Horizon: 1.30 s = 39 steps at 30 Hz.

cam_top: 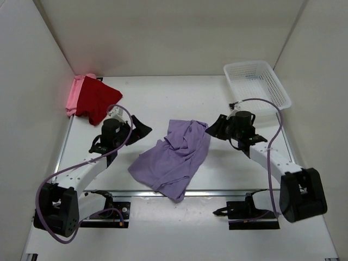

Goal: Fold and stack the t-shirts
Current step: Move the tshirt to the center of the board, then flatten out the tshirt

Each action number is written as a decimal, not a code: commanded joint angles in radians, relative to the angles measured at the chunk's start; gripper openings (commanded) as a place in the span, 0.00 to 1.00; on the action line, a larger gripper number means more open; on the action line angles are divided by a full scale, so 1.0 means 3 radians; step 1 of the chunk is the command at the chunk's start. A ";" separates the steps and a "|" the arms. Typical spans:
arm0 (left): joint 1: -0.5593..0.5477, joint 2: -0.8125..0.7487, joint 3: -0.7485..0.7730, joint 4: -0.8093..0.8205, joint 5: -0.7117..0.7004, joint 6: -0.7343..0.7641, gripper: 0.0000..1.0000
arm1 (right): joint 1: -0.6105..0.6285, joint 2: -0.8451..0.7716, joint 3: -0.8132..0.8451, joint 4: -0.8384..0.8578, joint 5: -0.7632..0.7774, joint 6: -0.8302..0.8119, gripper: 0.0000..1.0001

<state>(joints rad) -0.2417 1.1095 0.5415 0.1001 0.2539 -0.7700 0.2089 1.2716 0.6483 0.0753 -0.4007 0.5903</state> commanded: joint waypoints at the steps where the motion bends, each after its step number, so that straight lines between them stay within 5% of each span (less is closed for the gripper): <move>1: -0.0283 -0.0063 0.0056 -0.0598 -0.0401 0.0505 0.99 | 0.0656 -0.0378 0.0074 -0.0235 0.0638 -0.0494 0.18; 4: -0.0523 -0.0236 0.0006 -0.0932 -0.0702 0.0746 0.98 | 0.1240 -0.0429 -0.0105 -0.0685 0.1003 -0.0577 0.06; 13: -0.0784 -0.0053 -0.0179 -0.1280 -0.0836 0.0900 0.99 | 0.1850 -0.0220 -0.0300 -0.0696 0.0666 -0.0312 0.32; 21: -0.0907 0.0080 -0.0307 -0.1234 -0.0954 0.0936 0.98 | 0.2024 -0.0148 -0.0438 -0.0635 0.0477 -0.0122 0.36; 24: -0.0928 0.0126 -0.0388 -0.1163 -0.0943 0.0895 0.82 | 0.2029 -0.0052 -0.0453 -0.0543 0.0395 -0.0061 0.37; 28: -0.0943 0.0116 -0.0404 -0.1004 -0.0846 0.0833 0.41 | 0.2004 -0.0066 -0.0458 -0.0466 0.0257 -0.0076 0.38; 31: -0.0938 0.0126 -0.0358 -0.0983 -0.0806 0.0818 0.31 | 0.1993 -0.0056 -0.0407 -0.0471 0.0206 -0.0112 0.36; 33: -0.0918 0.0121 -0.0358 -0.0963 -0.0719 0.0803 0.14 | 0.1988 -0.0056 -0.0377 -0.0491 0.0160 -0.0122 0.35; 39: -0.0912 0.0126 -0.0388 -0.0896 -0.0662 0.0772 0.04 | 0.1922 -0.0005 -0.0367 -0.0425 0.0027 -0.0127 0.37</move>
<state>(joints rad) -0.5190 1.1530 0.4286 -0.2001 0.0242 -0.5285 0.7952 1.2591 0.5144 -0.0959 -0.3603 0.5537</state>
